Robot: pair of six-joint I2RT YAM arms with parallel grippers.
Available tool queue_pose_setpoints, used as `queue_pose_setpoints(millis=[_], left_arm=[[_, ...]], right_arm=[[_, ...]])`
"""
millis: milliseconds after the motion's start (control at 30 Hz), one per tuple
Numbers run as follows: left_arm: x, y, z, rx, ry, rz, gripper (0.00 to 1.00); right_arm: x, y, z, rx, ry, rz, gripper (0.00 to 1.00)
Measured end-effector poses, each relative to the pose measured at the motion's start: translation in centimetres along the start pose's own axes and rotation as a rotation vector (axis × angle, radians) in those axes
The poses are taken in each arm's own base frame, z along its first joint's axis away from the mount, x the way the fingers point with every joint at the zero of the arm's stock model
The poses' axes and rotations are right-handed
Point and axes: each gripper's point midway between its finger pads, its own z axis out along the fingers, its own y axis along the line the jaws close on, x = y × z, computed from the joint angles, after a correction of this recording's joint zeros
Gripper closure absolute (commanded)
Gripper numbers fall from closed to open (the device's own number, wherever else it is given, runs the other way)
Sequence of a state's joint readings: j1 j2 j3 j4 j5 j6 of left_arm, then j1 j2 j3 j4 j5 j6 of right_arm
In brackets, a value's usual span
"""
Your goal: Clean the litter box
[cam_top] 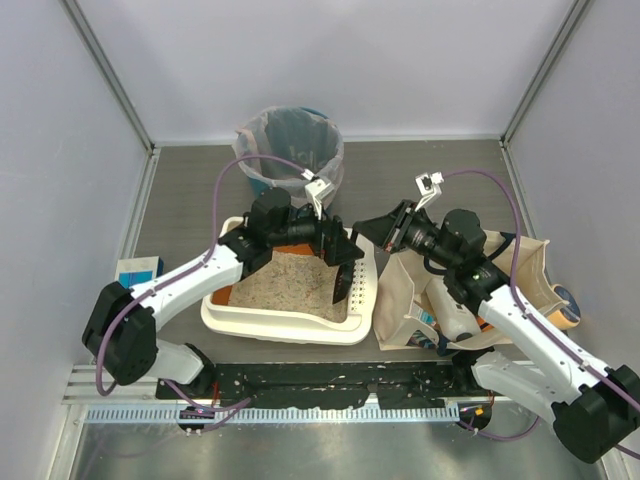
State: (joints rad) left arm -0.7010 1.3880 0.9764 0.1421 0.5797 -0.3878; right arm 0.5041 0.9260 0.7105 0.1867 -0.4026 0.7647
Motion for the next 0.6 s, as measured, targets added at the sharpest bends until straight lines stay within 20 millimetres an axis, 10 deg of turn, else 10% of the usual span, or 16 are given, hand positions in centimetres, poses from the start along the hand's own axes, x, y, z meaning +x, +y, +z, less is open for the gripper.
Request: queue_pose_setpoints(millis=[467, 600], left_arm=[[2.2, -1.3, 0.2, 0.098, 0.077, 0.005, 0.98], [2.5, -1.4, -0.5, 0.069, 0.091, 0.094, 1.0]], right_arm=[[0.4, -0.5, -0.7, 0.037, 0.018, -0.028, 0.99], [0.6, -0.6, -1.0, 0.078, 0.052, -0.07, 0.93]])
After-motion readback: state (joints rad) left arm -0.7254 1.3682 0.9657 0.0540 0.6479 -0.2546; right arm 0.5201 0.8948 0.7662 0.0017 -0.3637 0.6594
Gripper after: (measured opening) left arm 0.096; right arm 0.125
